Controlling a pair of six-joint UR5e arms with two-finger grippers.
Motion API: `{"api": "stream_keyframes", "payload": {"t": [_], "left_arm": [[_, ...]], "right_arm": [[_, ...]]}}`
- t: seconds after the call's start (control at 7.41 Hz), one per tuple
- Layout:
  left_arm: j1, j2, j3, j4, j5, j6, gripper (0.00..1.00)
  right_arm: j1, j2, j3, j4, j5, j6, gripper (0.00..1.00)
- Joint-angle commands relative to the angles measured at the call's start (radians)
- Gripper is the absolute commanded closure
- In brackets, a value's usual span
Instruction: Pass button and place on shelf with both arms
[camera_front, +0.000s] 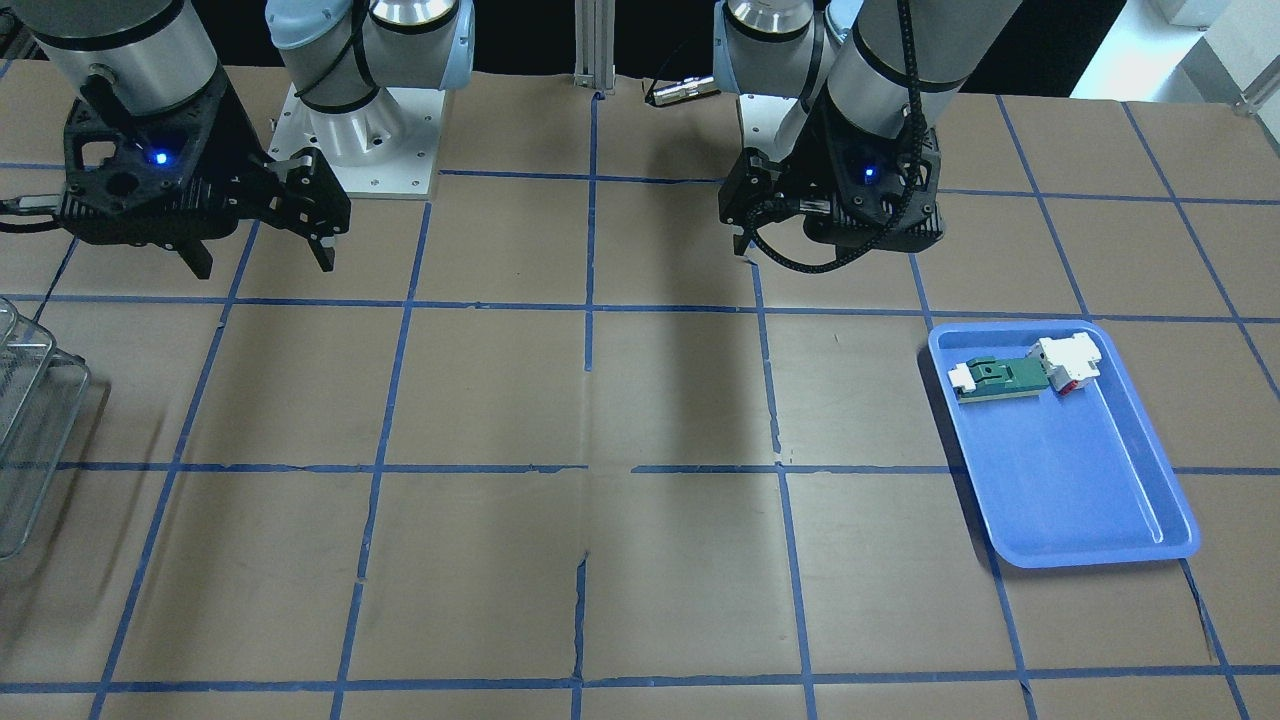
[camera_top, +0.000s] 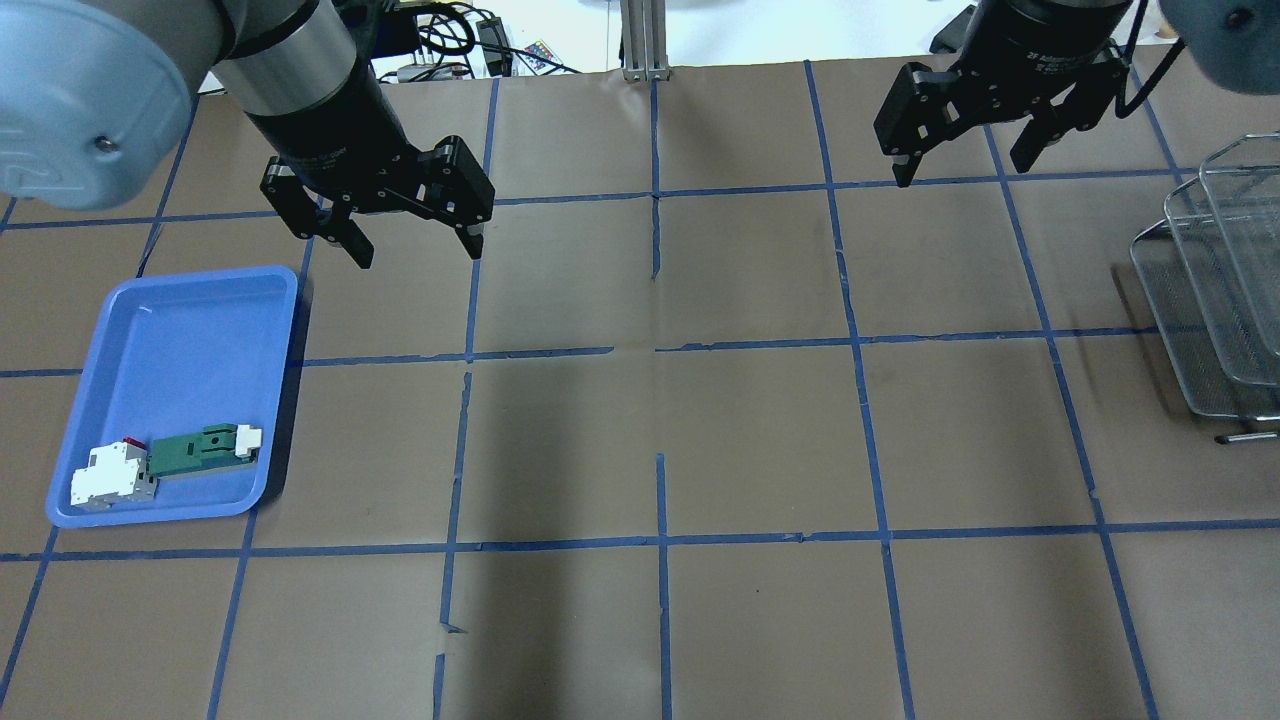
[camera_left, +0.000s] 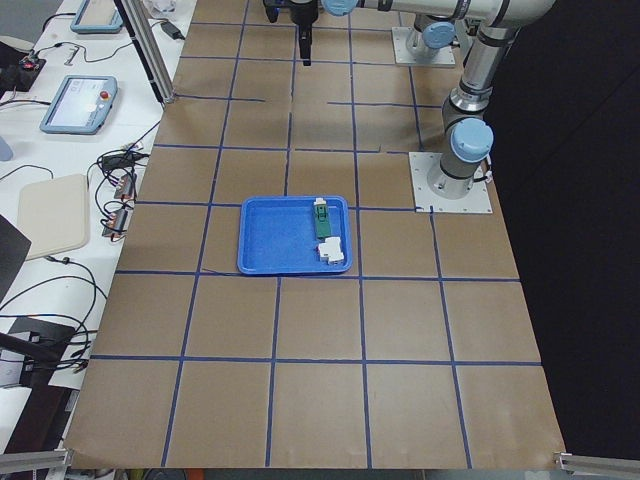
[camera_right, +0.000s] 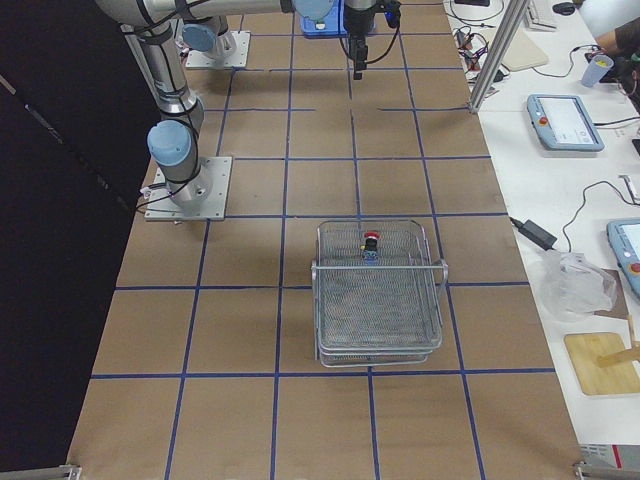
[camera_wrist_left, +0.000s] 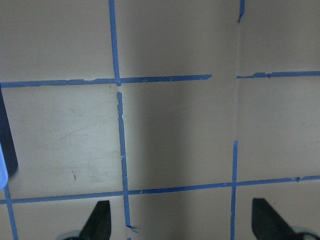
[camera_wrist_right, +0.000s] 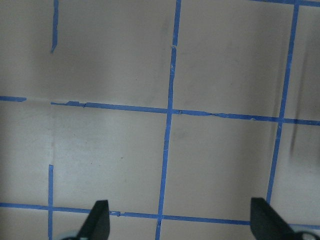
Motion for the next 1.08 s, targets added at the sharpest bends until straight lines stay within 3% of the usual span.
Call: {"api": "stream_keyframes", "payload": {"t": [0.0,0.94], "left_arm": [[0.000,0.001,0.000,0.001,0.000,0.000,0.00],[0.001,0.010,-0.003,0.001,0.040,0.087,0.00]], "right_arm": [[0.001,-0.004,-0.005,-0.001,-0.003,0.002,0.00],[0.000,-0.032,0.021,0.007,-0.024,0.021,0.00]]}}
